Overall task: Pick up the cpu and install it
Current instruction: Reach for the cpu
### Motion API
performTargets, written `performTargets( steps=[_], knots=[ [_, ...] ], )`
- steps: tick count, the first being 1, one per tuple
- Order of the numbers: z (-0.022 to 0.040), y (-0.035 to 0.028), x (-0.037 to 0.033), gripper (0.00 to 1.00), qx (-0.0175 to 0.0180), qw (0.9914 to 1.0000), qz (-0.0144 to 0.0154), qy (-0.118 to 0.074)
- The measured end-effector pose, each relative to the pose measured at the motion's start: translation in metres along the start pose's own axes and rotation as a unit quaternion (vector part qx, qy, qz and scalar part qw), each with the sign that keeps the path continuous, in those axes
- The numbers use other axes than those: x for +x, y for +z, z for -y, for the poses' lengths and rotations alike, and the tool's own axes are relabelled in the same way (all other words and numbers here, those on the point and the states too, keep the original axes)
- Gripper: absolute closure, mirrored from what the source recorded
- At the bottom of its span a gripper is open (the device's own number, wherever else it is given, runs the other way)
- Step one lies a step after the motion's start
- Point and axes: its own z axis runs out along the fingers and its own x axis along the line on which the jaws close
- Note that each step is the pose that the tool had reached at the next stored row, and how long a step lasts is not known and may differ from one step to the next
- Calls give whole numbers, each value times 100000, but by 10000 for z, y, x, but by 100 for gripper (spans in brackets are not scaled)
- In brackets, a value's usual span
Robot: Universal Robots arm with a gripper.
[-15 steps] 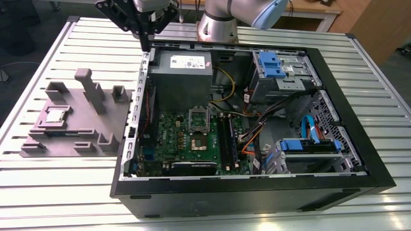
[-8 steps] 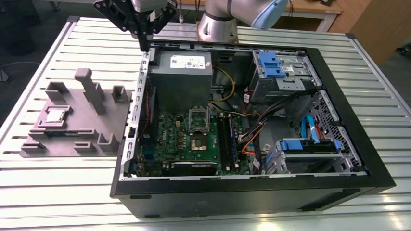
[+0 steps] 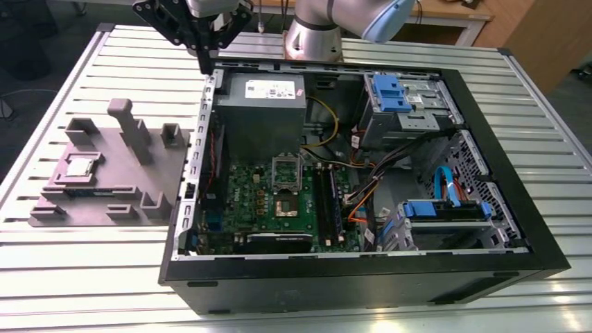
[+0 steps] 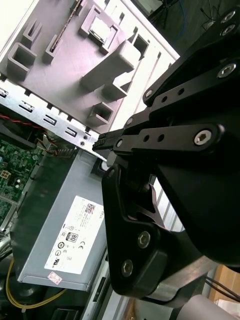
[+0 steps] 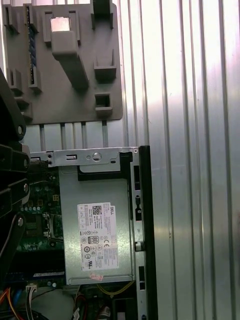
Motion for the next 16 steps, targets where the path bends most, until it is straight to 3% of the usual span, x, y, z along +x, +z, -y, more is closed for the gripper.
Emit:
performTargets(
  steps=[16],
  knots=[
    [3, 1, 37, 90, 2, 100000, -3, -2]
  ],
)
